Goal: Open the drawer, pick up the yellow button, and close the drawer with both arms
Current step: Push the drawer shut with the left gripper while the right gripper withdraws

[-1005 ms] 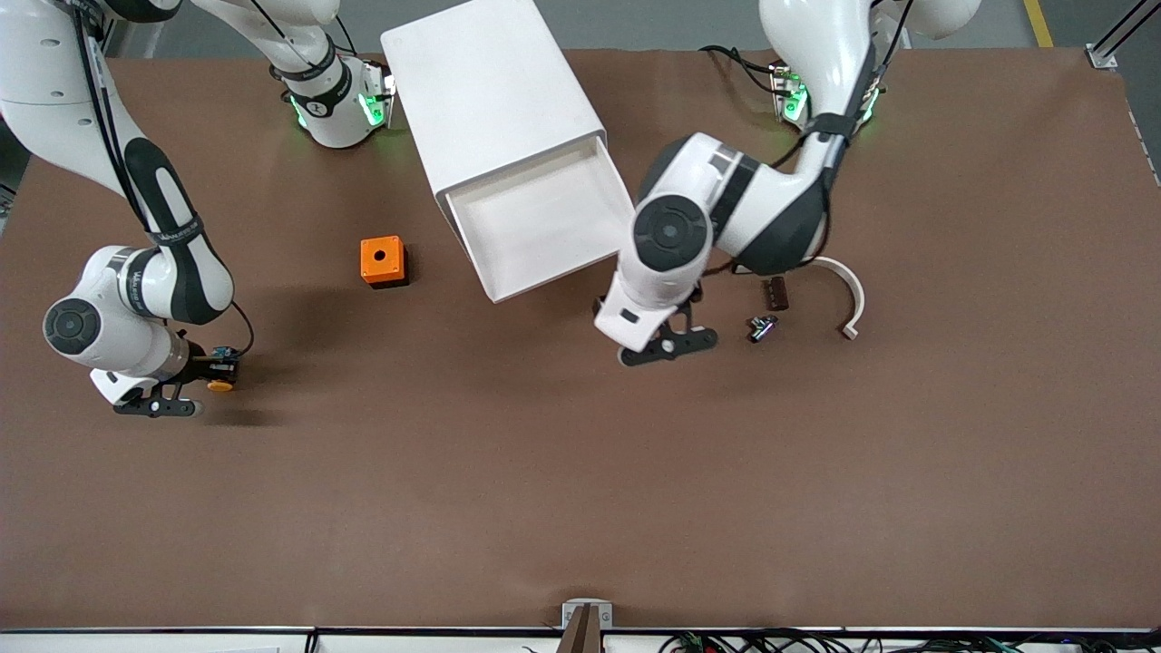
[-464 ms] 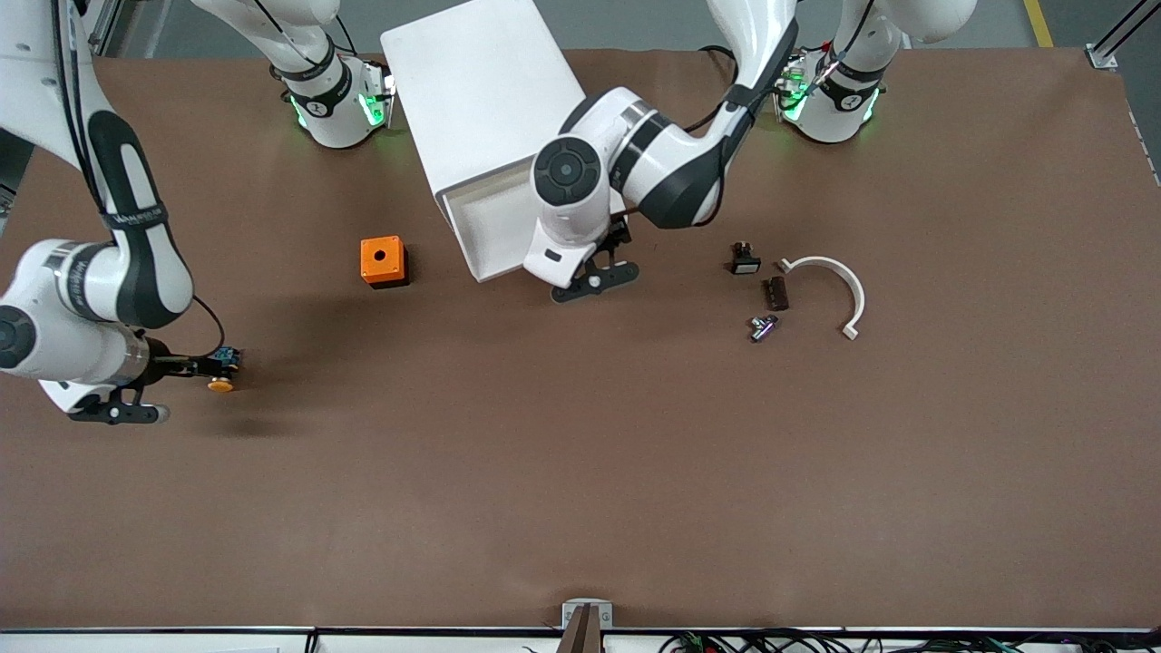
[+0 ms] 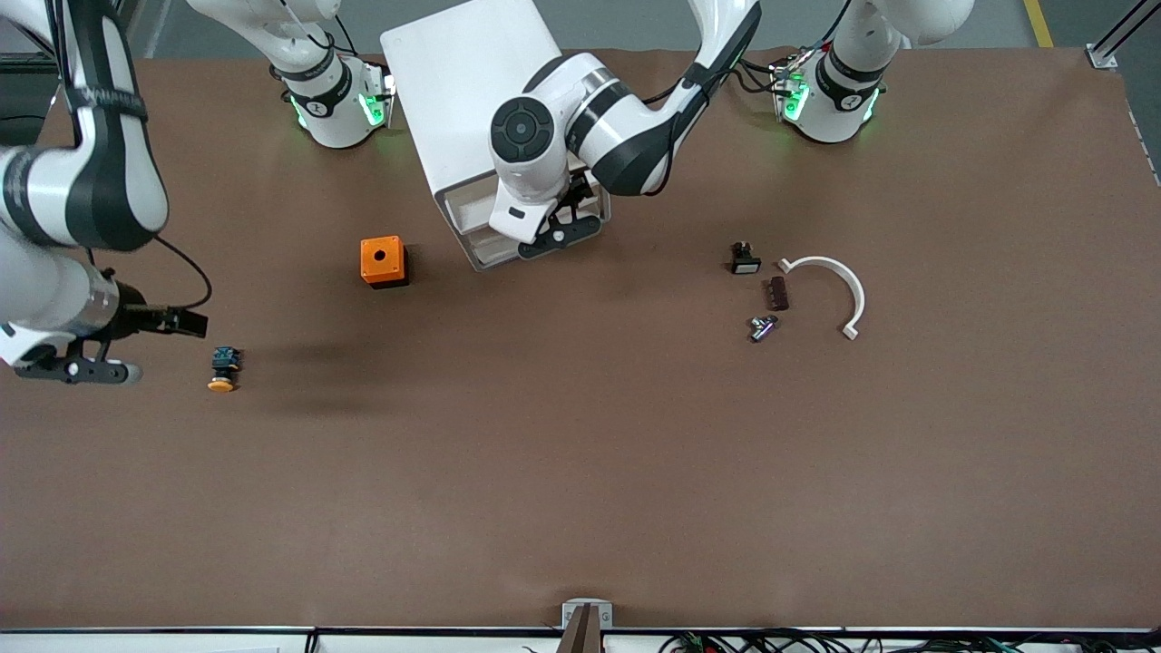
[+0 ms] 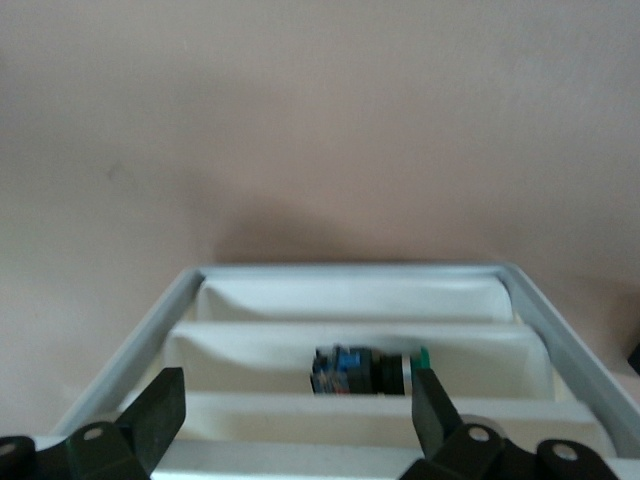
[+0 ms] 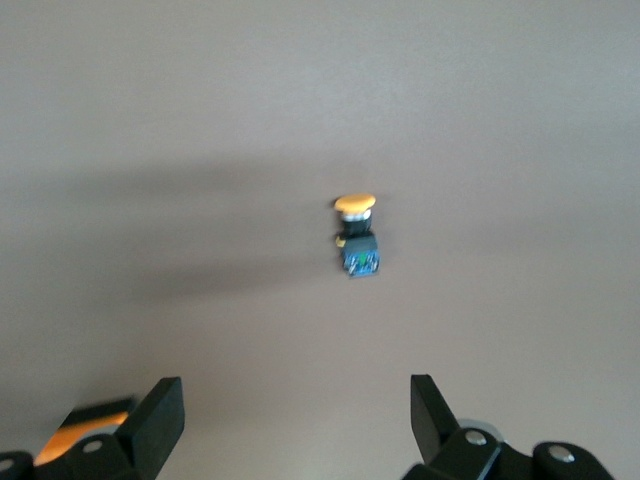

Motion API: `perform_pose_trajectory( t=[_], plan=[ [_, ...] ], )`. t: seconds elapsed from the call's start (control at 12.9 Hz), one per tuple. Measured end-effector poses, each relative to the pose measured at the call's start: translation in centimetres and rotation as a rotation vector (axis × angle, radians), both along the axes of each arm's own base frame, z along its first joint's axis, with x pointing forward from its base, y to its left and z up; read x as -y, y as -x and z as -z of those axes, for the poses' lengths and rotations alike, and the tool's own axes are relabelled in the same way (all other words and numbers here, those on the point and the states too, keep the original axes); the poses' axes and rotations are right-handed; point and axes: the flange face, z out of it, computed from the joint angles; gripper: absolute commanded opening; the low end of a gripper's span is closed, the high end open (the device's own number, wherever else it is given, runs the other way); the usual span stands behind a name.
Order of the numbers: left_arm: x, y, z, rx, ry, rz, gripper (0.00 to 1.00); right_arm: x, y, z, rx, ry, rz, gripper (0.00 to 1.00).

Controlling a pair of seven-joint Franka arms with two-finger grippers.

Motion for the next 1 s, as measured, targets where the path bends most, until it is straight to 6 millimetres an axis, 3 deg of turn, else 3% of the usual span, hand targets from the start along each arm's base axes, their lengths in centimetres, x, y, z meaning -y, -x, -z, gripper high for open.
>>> perform_pose_trajectory(
  t=[0.31, 0.62, 0.85, 1.0],
  plan=[
    [0.4, 0.7, 0.2, -0.061, 0.019, -0.077, 1.0, -1.3, 4.2, -8.8, 0.003, -0.056, 0.026, 1.0],
    [0.5, 0.8, 0.2, -0.084, 0.026, -0.108, 1.0, -1.2, 6.0, -16.3, -0.013, -0.078, 0.044, 1.0],
    [-0.2, -0.4, 0.1, -0.059, 0.016, -0.119, 1.0, -1.0, 6.6, -19.1, -0.008, -0.094, 0.053, 1.0],
    [-3.0, -4.0, -0.1, 0.032, -0.041, -0.126, 1.0, -0.8, 6.7, -19.2, -0.015, -0.095, 0.056, 1.0]
  ],
)
